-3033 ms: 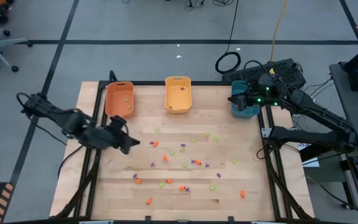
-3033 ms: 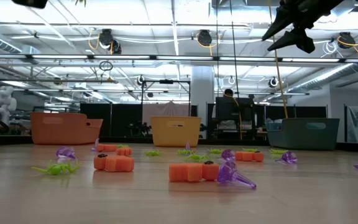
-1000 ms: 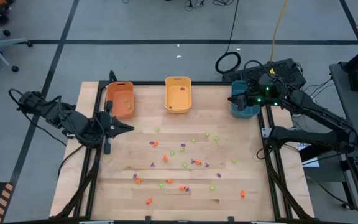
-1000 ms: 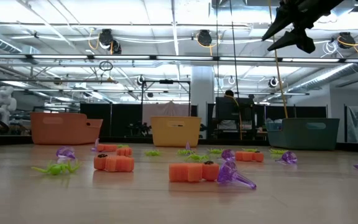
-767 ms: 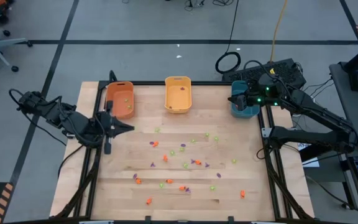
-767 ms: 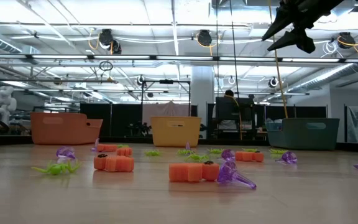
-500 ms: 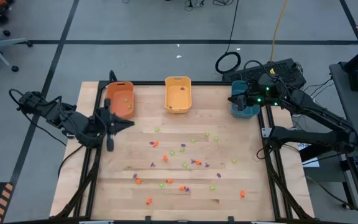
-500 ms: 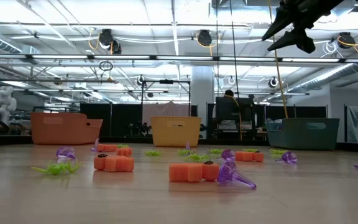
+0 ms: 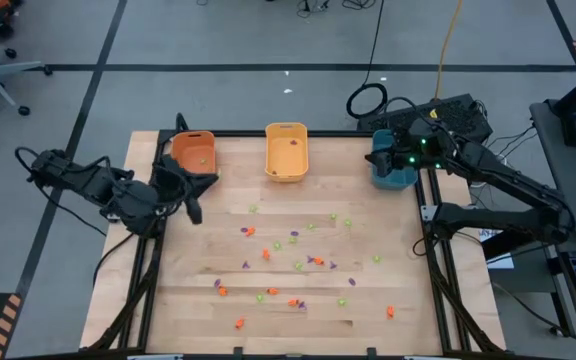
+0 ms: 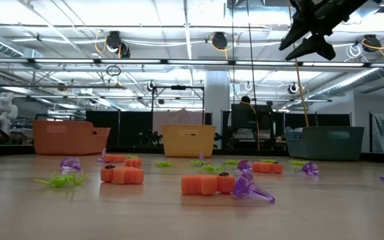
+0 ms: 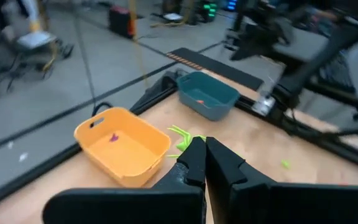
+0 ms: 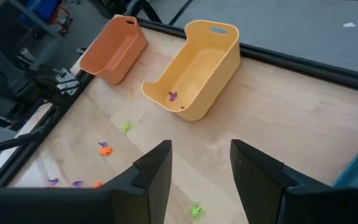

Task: Sort Halloween decoration
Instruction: Put the green spider toy into the orange bin

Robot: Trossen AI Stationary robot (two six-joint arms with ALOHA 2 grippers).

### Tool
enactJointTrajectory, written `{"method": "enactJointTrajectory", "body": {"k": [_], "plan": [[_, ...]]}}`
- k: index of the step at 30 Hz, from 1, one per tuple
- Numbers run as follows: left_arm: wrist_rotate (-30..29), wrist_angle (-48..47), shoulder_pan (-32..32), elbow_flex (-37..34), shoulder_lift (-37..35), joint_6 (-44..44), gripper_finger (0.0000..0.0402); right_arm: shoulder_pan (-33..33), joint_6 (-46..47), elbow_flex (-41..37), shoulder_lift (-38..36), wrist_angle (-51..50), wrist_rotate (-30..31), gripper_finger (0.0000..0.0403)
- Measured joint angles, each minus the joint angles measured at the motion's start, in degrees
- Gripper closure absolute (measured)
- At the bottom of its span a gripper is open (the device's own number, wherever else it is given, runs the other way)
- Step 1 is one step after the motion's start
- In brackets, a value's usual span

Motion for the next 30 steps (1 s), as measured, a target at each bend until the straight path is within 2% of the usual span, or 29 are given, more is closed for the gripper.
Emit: {"method": "enactJointTrajectory", "body": {"k": [5, 10, 17, 22, 30], "plan": [[1.79, -3.77, 7.73, 0.00, -0.07, -5.34, 0.0402, 0.00, 4.83, -0.02, 1.99, 0.15, 0.15, 0.0254], [8.12, -11.64, 19.31, -0.02, -0.18, -11.66, 0.0402, 0.00, 10.30, -0.02, 3.94, 4.04, -0.02, 0.0254], [19.31, -25.01, 35.24, -0.27, 1.11, -17.29, 0.0402, 0.00, 17.06, -0.01, 6.29, 16.84, -0.02, 0.0254], [24.99, -27.93, 45.41, -2.98, 3.15, -15.83, 0.0402, 0.00, 19.81, -0.02, 8.81, 24.30, -0.06, 0.0254], [35.12, -25.23, 58.49, -6.45, 10.50, -2.85, 0.0402, 3.10, 20.17, -0.02, 11.94, 36.36, -0.64, 0.0254]]}}
